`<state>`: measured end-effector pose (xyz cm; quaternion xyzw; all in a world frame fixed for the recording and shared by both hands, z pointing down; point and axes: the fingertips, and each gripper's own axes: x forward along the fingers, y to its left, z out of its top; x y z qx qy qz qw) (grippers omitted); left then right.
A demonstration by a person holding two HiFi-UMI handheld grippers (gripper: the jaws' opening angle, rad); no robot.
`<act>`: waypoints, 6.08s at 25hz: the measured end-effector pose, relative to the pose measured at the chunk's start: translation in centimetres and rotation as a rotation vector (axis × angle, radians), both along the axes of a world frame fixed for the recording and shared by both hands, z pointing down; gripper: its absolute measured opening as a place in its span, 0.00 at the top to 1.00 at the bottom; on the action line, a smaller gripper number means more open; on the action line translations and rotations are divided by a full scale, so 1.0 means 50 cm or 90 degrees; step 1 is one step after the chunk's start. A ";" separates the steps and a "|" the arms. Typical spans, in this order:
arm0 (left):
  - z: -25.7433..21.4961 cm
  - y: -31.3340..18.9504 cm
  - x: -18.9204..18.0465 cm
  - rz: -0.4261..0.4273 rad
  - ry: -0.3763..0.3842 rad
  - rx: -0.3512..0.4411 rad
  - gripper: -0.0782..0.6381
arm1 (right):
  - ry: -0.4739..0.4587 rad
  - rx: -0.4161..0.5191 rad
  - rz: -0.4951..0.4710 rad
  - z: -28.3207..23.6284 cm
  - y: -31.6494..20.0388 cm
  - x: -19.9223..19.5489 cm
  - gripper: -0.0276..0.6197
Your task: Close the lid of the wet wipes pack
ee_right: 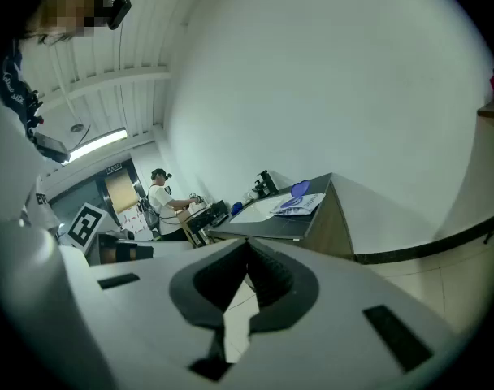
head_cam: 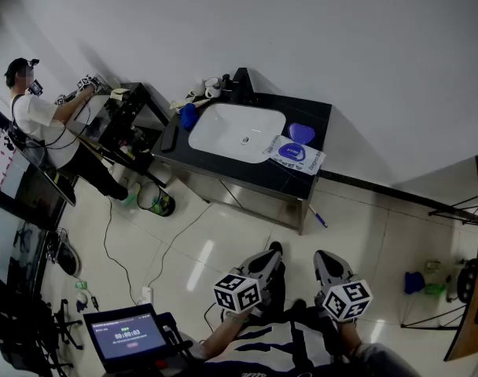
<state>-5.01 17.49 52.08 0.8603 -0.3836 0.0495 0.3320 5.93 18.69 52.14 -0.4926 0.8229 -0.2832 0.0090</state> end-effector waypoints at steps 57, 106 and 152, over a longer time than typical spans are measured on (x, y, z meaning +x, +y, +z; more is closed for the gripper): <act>0.291 -0.694 0.048 0.119 -0.120 -0.234 0.89 | 0.174 -0.124 -0.165 0.197 -0.900 0.050 0.96; 0.085 -0.598 0.037 0.194 0.022 -0.059 0.89 | 0.179 -0.116 -0.019 0.107 -0.607 -0.083 0.96; -0.044 -0.015 0.021 0.046 0.024 0.022 0.89 | 0.057 0.033 -0.102 -0.069 -0.046 -0.099 0.96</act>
